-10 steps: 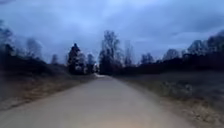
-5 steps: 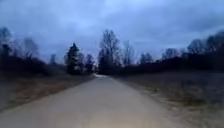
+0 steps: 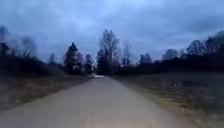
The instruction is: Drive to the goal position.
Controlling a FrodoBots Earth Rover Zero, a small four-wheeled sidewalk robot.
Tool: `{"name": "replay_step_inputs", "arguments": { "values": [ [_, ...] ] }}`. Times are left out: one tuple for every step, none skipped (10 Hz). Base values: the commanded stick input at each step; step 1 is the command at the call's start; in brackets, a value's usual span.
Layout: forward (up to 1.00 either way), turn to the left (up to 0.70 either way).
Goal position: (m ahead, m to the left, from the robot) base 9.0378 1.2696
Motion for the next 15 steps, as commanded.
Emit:
{"name": "replay_step_inputs", "arguments": {
  "values": [
    [1.00, 0.00],
    [1.00, 0.00],
    [1.00, 0.00],
    [1.00, 0.00],
    [1.00, 0.00],
    [1.00, 0.00],
    [1.00, 0.00],
    [1.00, 0.00],
    [1.00, 0.00],
    [1.00, 0.00],
    [1.00, 0.00],
    [1.00, 0.00],
    [1.00, 0.00],
    [1.00, 0.00],
    [1.00, 0.03]
  ]
}}
